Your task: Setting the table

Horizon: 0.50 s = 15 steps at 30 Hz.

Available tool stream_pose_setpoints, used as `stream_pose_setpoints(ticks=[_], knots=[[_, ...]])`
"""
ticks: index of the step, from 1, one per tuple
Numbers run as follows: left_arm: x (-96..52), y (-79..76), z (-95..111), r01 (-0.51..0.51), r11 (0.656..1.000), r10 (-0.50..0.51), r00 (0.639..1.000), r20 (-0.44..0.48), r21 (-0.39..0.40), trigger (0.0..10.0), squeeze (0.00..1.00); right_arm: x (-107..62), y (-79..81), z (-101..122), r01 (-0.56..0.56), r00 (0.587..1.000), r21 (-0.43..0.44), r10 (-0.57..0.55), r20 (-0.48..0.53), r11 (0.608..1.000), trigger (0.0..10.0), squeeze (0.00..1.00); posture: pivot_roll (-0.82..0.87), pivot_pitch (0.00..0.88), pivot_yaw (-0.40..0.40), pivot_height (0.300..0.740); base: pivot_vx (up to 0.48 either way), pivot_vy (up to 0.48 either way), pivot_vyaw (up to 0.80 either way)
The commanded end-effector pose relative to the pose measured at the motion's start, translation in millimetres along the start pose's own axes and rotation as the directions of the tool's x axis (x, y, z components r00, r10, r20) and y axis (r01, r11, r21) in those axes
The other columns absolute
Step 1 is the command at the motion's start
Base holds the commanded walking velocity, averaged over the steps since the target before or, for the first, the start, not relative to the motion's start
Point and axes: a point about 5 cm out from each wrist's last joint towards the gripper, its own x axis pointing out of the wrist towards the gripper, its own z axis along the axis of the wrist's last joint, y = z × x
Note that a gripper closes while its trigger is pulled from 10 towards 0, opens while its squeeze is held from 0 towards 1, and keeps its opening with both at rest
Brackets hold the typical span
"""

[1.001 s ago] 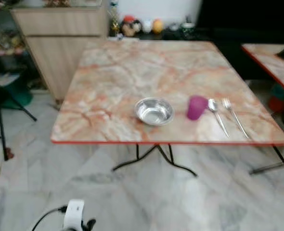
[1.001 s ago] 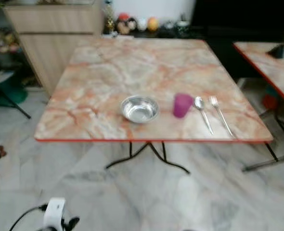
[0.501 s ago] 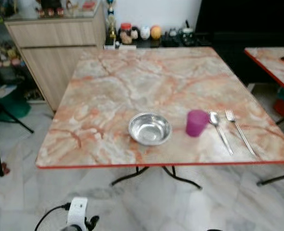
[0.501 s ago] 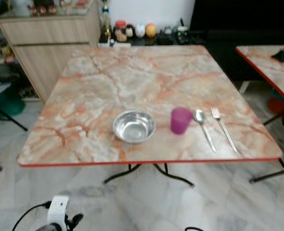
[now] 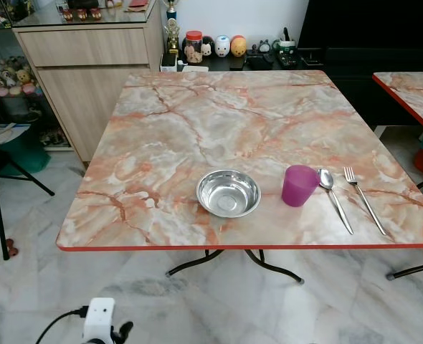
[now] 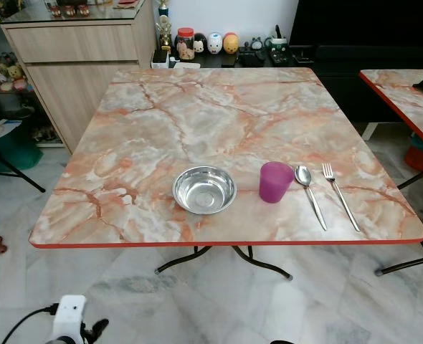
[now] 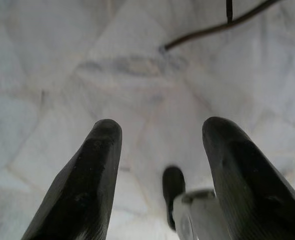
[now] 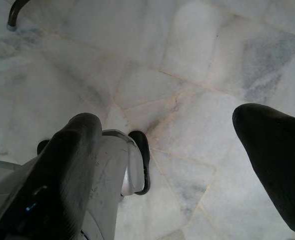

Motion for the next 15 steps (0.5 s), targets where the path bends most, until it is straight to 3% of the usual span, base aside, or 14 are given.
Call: stream_pose_setpoints(ticks=[1, 6, 9, 11, 12, 13, 15], knots=[[-3.5, 9.6, 4, -0.01, 1.0, 0.011, 0.998, 0.063, -0.015, 10.0, 0.0, -1.0, -1.3, -2, 0.001, 1.0, 0.001, -0.001, -0.012, 1.0, 10.0, 0.0, 0.07, 0.0, -0.009, 0.74, 0.0, 0.0, 0.0], [-8.6, 23.6, 16, -0.017, 1.0, 0.02, 0.985, 0.172, -0.019, 10.0, 0.0, -1.1, -1.8, -2, -0.002, 1.0, -0.001, 0.002, -0.013, 1.0, 10.0, 0.0, 0.08, 0.0, -0.01, 0.74, 0.0, 0.0, 0.0], [-16.3, 33.4, 32, 0.006, 0.998, -0.024, 0.956, 0.292, 0.063, 10.0, 0.0, -1.0, -2.2, -2, -0.008, 1.0, -0.01, 0.008, -0.017, 1.0, 10.0, 0.0, 0.09, 0.0, -0.017, 0.74, 0.0, 0.0, 0.0], [-19.5, 36.4, 40, 0.004, 0.998, -0.027, 0.94, 0.339, 0.067, 10.0, 0.0, -1.0, -2.6, -2, -0.011, 1.0, -0.013, 0.011, -0.018, 1.0, 10.0, 0.0, 0.1, 0.0, -0.023, 0.74, 0.0, 0.0, 0.0], [-25.8, 40.8, 53, -0.011, 0.997, -0.02, 0.914, 0.406, 0.072, 10.0, 0.0, -0.9, -3.0, -2, -0.013, 1.0, -0.016, 0.012, -0.018, 1.0, 10.0, 0.0, 0.1, 0.0, -0.026, 0.74, 0.0, 0.0, 0.0], [-25.8, 40.8, 53, -0.011, 0.997, -0.02, 0.914, 0.406, 0.072, 10.0, 0.0, -0.9, -3.0, -2, -0.013, 1.0, -0.016, 0.012, -0.018, 1.0, 10.0, 0.0, 0.1, 0.0, -0.026, 0.74, 0.0, 0.0, 0.0], [-38.2, 43.3, 71, -0.029, 0.996, -0.017, 0.87, 0.493, 0.085, 10.0, 0.0, -0.8, -3.9, -1, -0.014, 1.0, -0.019, 0.013, -0.017, 1.0, 10.0, 0.0, 0.1, 0.0, -0.029, 0.74, 0.0, 0.0, 0.0]])
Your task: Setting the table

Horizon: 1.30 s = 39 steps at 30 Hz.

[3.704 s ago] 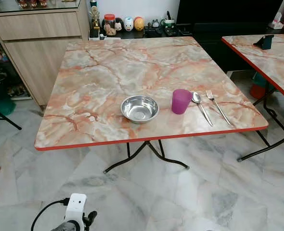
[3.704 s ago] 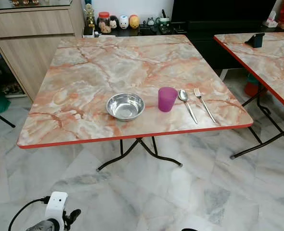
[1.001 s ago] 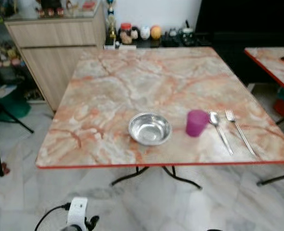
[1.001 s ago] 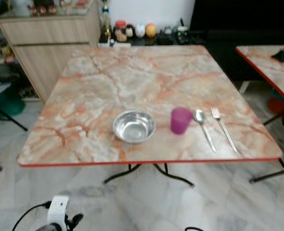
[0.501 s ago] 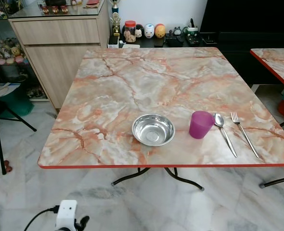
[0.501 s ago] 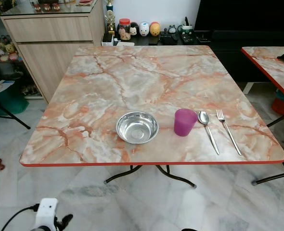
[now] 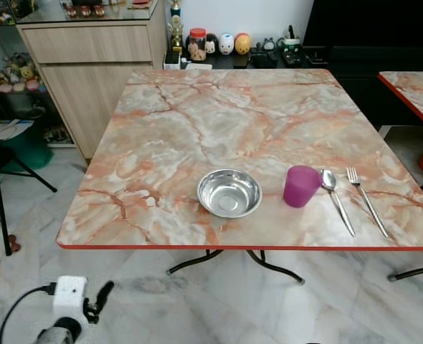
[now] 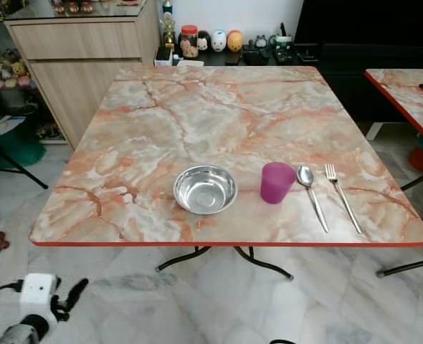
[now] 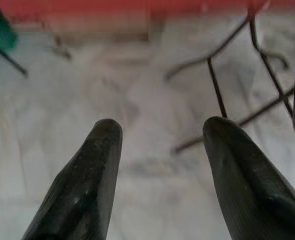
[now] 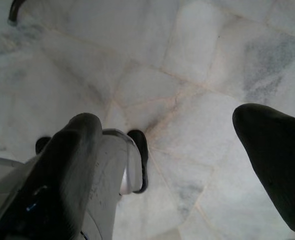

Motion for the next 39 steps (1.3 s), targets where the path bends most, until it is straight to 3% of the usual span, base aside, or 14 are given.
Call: stream_pose_setpoints(ticks=[1, 4, 8, 11, 14, 15, 21, 23, 30, 39], knots=[[-0.3, 3.6, 17, -0.002, 1.0, 0.002, 0.998, 0.056, 0.0, 10.0, 0.0, -1.9, -4.1, -3, 0.005, 1.0, -0.008, -0.005, -0.015, 1.0, 10.0, 0.0, 0.1, 0.0, -0.029, 0.74, 0.0, 0.0, 0.0], [-0.7, 7.2, 52, -0.015, 0.999, 0.009, 0.985, 0.174, 0.032, 10.0, 0.0, -1.9, -5.6, -2, 0.007, 1.0, -0.013, -0.007, -0.013, 1.0, 10.0, 0.0, 0.1, 0.0, -0.034, 0.74, 0.0, 0.0, 0.0], [0.1, 7.8, 64, -0.027, 0.999, 0.017, 0.977, 0.213, 0.043, 10.0, 0.0, -2.0, -6.2, -2, 0.008, 1.0, -0.014, -0.008, -0.014, 1.0, 10.0, 0.0, 0.1, 0.0, -0.035, 0.74, 0.0, 0.0, 0.0], [0.7, 2.9, 88, -0.035, 0.998, 0.02, 0.957, 0.29, 0.047, 10.0, 0.0, -1.9, -6.9, -2, 0.01, 1.0, -0.017, -0.01, -0.015, 1.0, 10.0, 0.0, 0.1, 0.0, -0.034, 0.74, 0.0, 0.0, 0.0], [1.9, -14.0, 118, -0.02, 1.0, 0.015, 0.93, 0.367, 0.011, 10.0, 0.0, -2.0, -7.7, -2, 0.011, 1.0, -0.017, -0.011, -0.017, 1.0, 10.0, 0.0, 0.1, 0.0, -0.037, 0.74, 0.0, 0.0, 0.0], [1.9, -14.0, 118, -0.02, 1.0, 0.015, 0.93, 0.367, 0.011, 10.0, 0.0, -2.0, -7.7, -2, 0.011, 1.0, -0.017, -0.011, -0.017, 1.0, 10.0, 0.0, 0.1, 0.0, -0.037, 0.74, 0.0, 0.0, 0.0], [21.7, -37.2, 146, 0.053, 0.998, -0.033, 0.9, 0.435, -0.035, 10.0, 0.0, -1.8, -7.0, -2, 0.009, 1.0, -0.018, -0.009, -0.019, 1.0, 10.0, 0.0, 0.1, 0.0, -0.035, 0.74, 0.0, 0.0, 0.0], [34.7, -49.5, 157, 0.086, 0.994, -0.046, 0.889, 0.455, -0.066, 10.0, 0.0, -1.7, -6.2, -1, 0.011, 1.0, -0.008, -0.011, -0.013, 1.0, 10.0, 0.0, 0.09, 0.0, -0.029, 0.74, 0.0, 0.0, 0.0], [47.7, -63.8, 158, 0.118, 0.991, -0.078, 0.895, 0.438, -0.065, 10.0, 0.0, -1.6, -4.5, -2, 0.015, 1.0, 0.002, -0.015, -0.009, 1.0, 10.0, 0.0, 0.07, 0.0, -0.02, 0.74, 0.0, 0.0, 0.0], [52.7, -65.9, 159, 0.123, 0.988, -0.069, 0.896, 0.438, -0.096, 10.0, 0.0, -1.6, -4.9, -3, 0.017, 1.0, -0.005, -0.017, -0.017, 1.0, 10.0, 0.0, 0.08, 0.0, -0.023, 0.74, 0.0, -0.246, 0.0]])
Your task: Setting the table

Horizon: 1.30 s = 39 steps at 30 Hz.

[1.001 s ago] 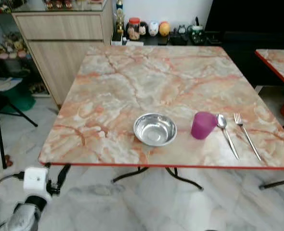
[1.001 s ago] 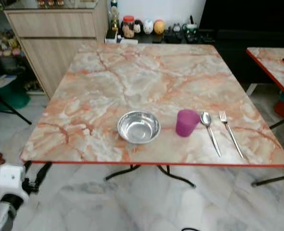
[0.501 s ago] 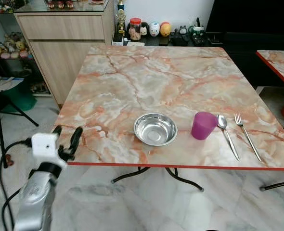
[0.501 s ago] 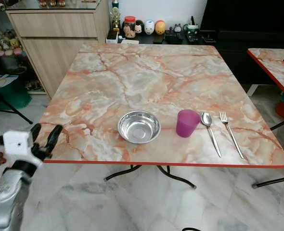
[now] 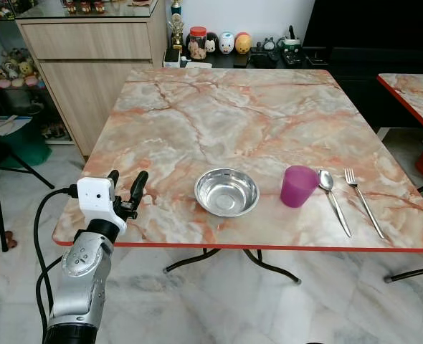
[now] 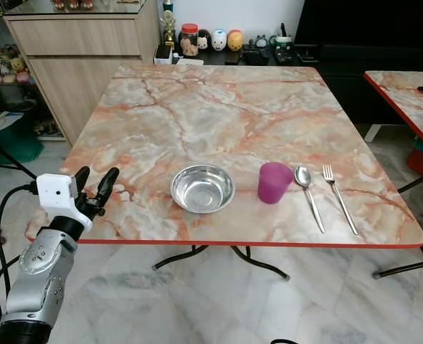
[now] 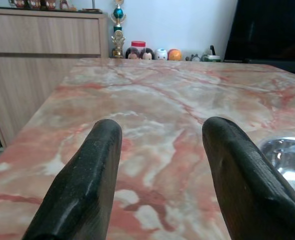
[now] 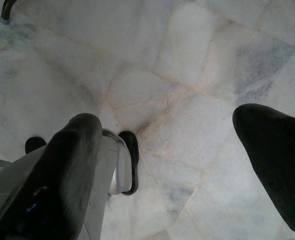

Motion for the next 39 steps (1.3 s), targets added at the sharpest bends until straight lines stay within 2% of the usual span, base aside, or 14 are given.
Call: stream_pose_setpoints(ticks=[1, 12, 21, 24, 27, 35, 36, 37, 38, 39], knots=[[2.1, -2.7, -2, 0.003, 1.0, -0.003, 1.0, -0.011, -0.011, 10.0, 0.0, -1.3, -1.4, -4, 0.003, 1.0, 0.002, -0.003, -0.016, 1.0, 10.0, 0.0, 0.08, 0.0, -0.023, 0.74, 0.0, -0.289, 0.0], [5.3, -2.3, -1, 0.016, 1.0, -0.016, 1.0, -0.012, -0.006, 10.0, 0.0, -1.4, -0.8, -4, -0.005, 1.0, -0.001, 0.005, -0.017, 1.0, 10.0, 0.0, 0.08, 0.0, -0.021, 0.74, 0.0, -0.3, 0.0], [9.7, -10.4, -4, 0.086, 0.995, -0.088, 0.995, -0.035, -0.055, 10.0, 0.0, -1.5, -1.1, -4, -0.004, 1.0, -0.002, 0.004, -0.018, 1.0, 10.0, 0.0, 0.08, 0.0, -0.025, 0.74, 0.0, 0.0, 0.0], [13.0, -18.1, -6, 0.14, 0.988, -0.144, 0.988, -0.057, -0.065, 10.0, 0.0, -1.6, -1.4, -4, -0.003, 1.0, -0.002, 0.003, -0.019, 1.0, 10.0, 0.0, 0.08, 0.0, -0.026, 0.74, 0.0, 0.0, 0.0], [19.8, -25.0, -11, 0.202, 0.978, -0.206, 0.972, -0.117, -0.041, 10.0, 0.0, -1.6, -1.6, -4, -0.002, 1.0, -0.001, 0.002, -0.019, 1.0, 10.0, 0.0, 0.08, 0.0, -0.026, 0.74, 0.0, 0.0, 0.0], [30.8, -32.0, -18, 0.261, 0.965, -0.261, 0.946, -0.19, -0.026, 10.0, 0.0, -1.7, -1.8, -4, -0.001, 1.0, -0.001, 0.001, -0.019, 1.0, 10.0, 0.0, 0.08, 0.0, -0.028, 0.74, 0.0, 0.0, 0.0], [35.6, -33.6, -18, 0.267, 0.963, -0.266, 0.943, -0.198, -0.025, 10.0, 0.0, -1.7, -1.8, -4, -0.002, 1.0, -0.002, 0.002, -0.019, 1.0, 10.0, 0.0, 0.07, 0.0, -0.029, 0.74, 0.0, 0.0, 0.0], [39.2, -34.8, -17, 0.266, 0.963, -0.267, 0.942, -0.202, -0.037, 10.0, 0.08, -1.7, -1.9, -4, -0.001, 1.0, -0.002, 0.001, -0.019, 1.0, 10.0, 0.0, 0.07, 0.0, -0.029, 0.74, 0.0, 0.0, 0.0], [39.2, -34.8, -17, 0.266, 0.963, -0.267, 0.942, -0.202, -0.037, 10.0, 0.08, -1.7, -1.9, -4, -0.001, 1.0, -0.002, 0.001, -0.019, 1.0, 10.0, 0.0, 0.07, 0.0, -0.029, 0.74, 0.0, 0.0, 0.0], [45.7, -38.2, -16, 0.275, 0.96, -0.281, 0.938, -0.202, -0.058, 10.0, 0.56, -1.7, -2.0, -4, -0.001, 1.0, -0.001, 0.001, -0.019, 1.0, 10.0, 0.0, 0.07, 0.0, -0.028, 0.74, 0.0, 0.0, 0.0]])
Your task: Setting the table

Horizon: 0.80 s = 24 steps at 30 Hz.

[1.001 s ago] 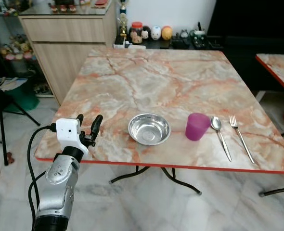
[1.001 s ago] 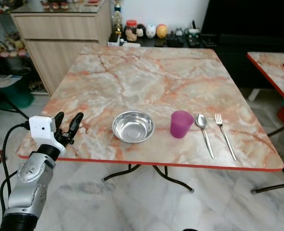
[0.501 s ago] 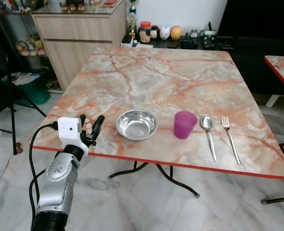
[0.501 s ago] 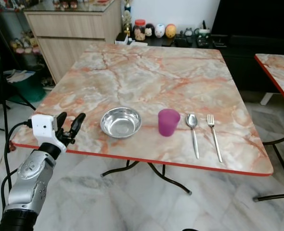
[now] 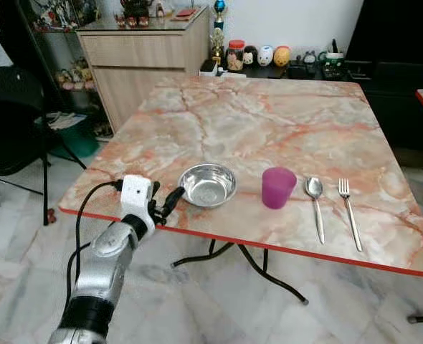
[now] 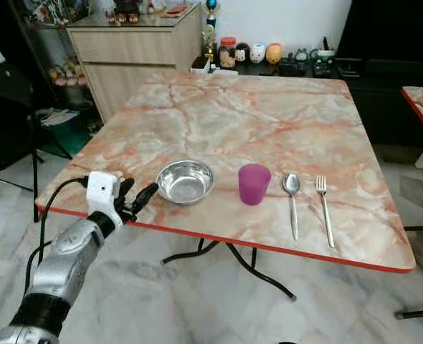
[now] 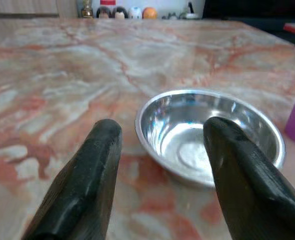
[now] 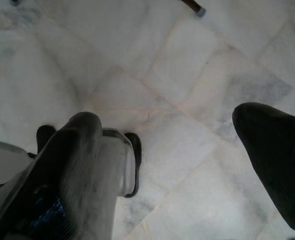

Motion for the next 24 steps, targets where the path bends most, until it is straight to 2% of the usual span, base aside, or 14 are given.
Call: stream_pose_setpoints(ticks=[1, 5, 9, 12, 13, 14, 15, 18, 24], knots=[[7.9, 1.3, 2, 0.005, 1.0, -0.005, 1.0, -0.019, -0.003, 10.0, 1.0, -0.7, -1.2, -2, 0.005, 1.0, 0.001, -0.005, -0.007, 1.0, 10.0, 0.0, 0.07, 0.0, -0.029, 0.74, 0.0, 0.0, 0.0], [14.4, 1.1, 5, 0.005, 1.0, -0.005, 1.0, -0.007, -0.022, 10.0, 1.0, -0.8, -1.4, -2, 0.007, 1.0, 0.001, -0.007, -0.007, 1.0, 10.0, 0.0, 0.07, 0.0, -0.029, 0.74, 0.0, 0.0, 0.0], [22.8, -2.3, 0, 0.015, 1.0, -0.016, 0.998, -0.065, -0.012, 10.0, 1.0, -0.9, -2.0, -2, 0.009, 1.0, 0.002, -0.009, -0.007, 1.0, 10.0, 0.0, 0.07, 0.0, -0.033, 0.74, 0.0, 0.0, 0.0], [24.9, -2.0, -1, 0.008, 1.0, -0.009, 0.998, -0.07, -0.005, 10.0, 1.0, -0.9, -2.1, -2, 0.009, 1.0, 0.002, -0.009, -0.008, 1.0, 10.0, 0.0, 0.07, 0.0, -0.033, 0.74, 0.0, 0.0, 0.0], [27.6, -1.3, 0, -0.005, 1.0, 0.003, 0.997, -0.072, -0.029, 10.0, 1.0, -0.9, -2.1, -2, 0.009, 1.0, 0.003, -0.009, -0.008, 1.0, 10.0, 0.0, 0.06, 0.0, -0.033, 0.74, 0.0, 0.0, 0.0], [29.9, -0.6, 0, -0.018, 0.999, 0.014, 0.997, -0.078, -0.043, 10.0, 0.85, -0.8, -2.1, -2, 0.01, 1.0, 0.004, -0.01, -0.007, 1.0, 10.0, 0.0, 0.06, 0.0, -0.033, 0.74, 0.0, 0.0, 0.0], [32.1, 0.1, 0, -0.031, 0.998, 0.027, 0.996, -0.088, -0.049, 10.0, 0.0, -0.8, -2.1, -2, 0.009, 1.0, 0.004, -0.009, -0.007, 1.0, 10.0, 0.0, 0.06, 0.0, -0.033, 0.74, 0.0, 0.0, 0.0], [39.1, 3.6, 0, -0.087, 0.995, 0.079, 0.988, -0.13, -0.056, 10.0, 0.0, -0.9, -2.0, -2, 0.006, 1.0, 0.002, -0.006, -0.008, 1.0, 10.0, 0.0, 0.07, 0.0, -0.034, 0.74, 0.0, 0.0, 0.0], [47.2, 2.1, 5, -0.112, 0.991, 0.1, 0.984, -0.15, -0.078, 10.0, 0.0, -0.9, -1.6, -2, 0.005, 1.0, 0.003, -0.005, -0.009, 1.0, 10.0, 0.0, 0.06, 0.0, -0.03, 0.74, 0.0, 0.0, 0.0]])
